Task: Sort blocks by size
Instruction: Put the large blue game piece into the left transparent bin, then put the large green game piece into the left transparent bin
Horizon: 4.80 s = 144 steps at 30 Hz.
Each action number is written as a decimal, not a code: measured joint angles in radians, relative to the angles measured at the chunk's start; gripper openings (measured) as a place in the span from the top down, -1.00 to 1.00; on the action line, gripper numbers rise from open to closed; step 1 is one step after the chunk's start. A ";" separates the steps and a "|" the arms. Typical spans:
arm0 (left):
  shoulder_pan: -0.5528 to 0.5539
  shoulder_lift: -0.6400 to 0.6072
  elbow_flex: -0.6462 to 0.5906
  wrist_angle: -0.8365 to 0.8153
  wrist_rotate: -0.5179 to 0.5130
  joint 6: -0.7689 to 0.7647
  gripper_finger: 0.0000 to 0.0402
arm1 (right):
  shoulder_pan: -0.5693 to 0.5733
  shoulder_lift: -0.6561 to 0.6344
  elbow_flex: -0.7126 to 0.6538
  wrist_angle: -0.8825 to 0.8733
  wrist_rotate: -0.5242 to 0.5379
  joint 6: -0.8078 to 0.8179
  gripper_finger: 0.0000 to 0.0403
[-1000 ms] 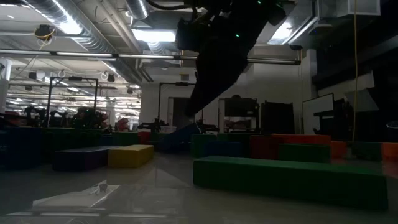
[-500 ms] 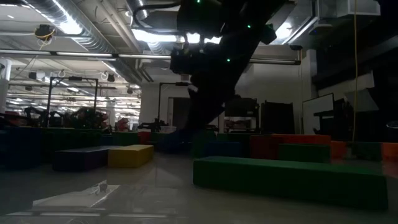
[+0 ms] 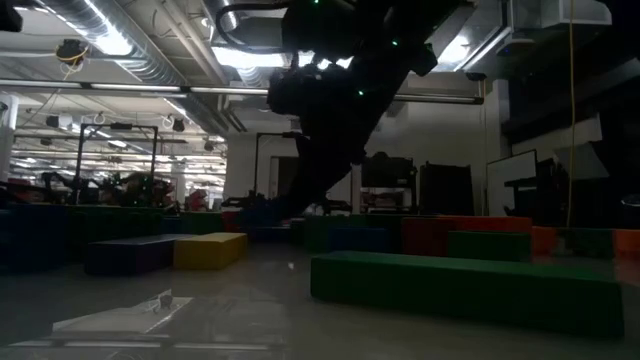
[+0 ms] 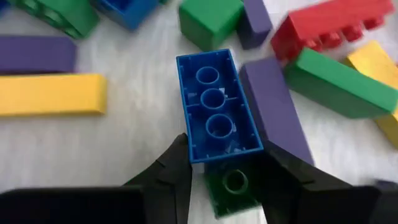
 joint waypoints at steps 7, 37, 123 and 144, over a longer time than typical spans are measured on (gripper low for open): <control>0.000 0.000 0.000 -0.005 -0.058 0.032 -0.05 | 0.022 -0.001 0.135 0.000 -0.025 -0.026 0.24; 0.002 -0.361 0.001 -0.215 -0.345 -0.113 -0.05 | 0.074 0.379 0.561 0.669 -0.217 -0.052 0.27; 0.436 0.383 0.000 0.277 -0.056 1.134 -0.05 | 0.040 -0.223 0.374 -1.126 0.060 0.055 -0.15; 0.532 0.543 0.002 0.329 -0.008 1.185 -0.05 | 0.172 -0.498 -0.193 -0.731 0.041 0.305 -0.15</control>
